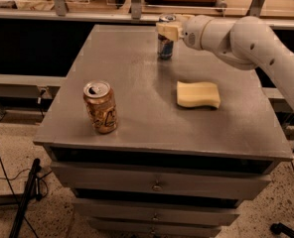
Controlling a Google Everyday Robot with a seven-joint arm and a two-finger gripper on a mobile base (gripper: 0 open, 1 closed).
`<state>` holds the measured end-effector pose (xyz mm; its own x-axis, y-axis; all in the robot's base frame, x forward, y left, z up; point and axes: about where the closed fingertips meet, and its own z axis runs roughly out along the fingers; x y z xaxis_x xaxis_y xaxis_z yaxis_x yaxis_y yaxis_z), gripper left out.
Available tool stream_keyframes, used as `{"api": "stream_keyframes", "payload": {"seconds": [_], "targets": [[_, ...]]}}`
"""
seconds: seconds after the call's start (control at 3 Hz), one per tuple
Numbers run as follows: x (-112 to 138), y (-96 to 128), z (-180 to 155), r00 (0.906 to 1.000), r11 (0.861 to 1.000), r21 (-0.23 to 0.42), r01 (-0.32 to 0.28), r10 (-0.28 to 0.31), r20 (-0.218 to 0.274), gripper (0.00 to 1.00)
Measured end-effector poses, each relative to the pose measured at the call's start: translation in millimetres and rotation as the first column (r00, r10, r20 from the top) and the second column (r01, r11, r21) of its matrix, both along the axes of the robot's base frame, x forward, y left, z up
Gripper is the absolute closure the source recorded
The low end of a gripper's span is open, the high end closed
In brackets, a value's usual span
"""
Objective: Knock redbull can over
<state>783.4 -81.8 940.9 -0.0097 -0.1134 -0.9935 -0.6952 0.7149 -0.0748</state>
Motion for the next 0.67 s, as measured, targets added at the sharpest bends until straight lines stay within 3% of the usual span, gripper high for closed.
{"api": "stream_keyframes", "payload": {"seconds": [0.33,0.67], "targets": [[-9,-4,15,0.9996,0.997,-0.068,-0.026,0.026,-0.012,0.99],[-20,-3,46,0.9980,0.983,-0.174,-0.061,0.057,-0.028,1.00]]}}
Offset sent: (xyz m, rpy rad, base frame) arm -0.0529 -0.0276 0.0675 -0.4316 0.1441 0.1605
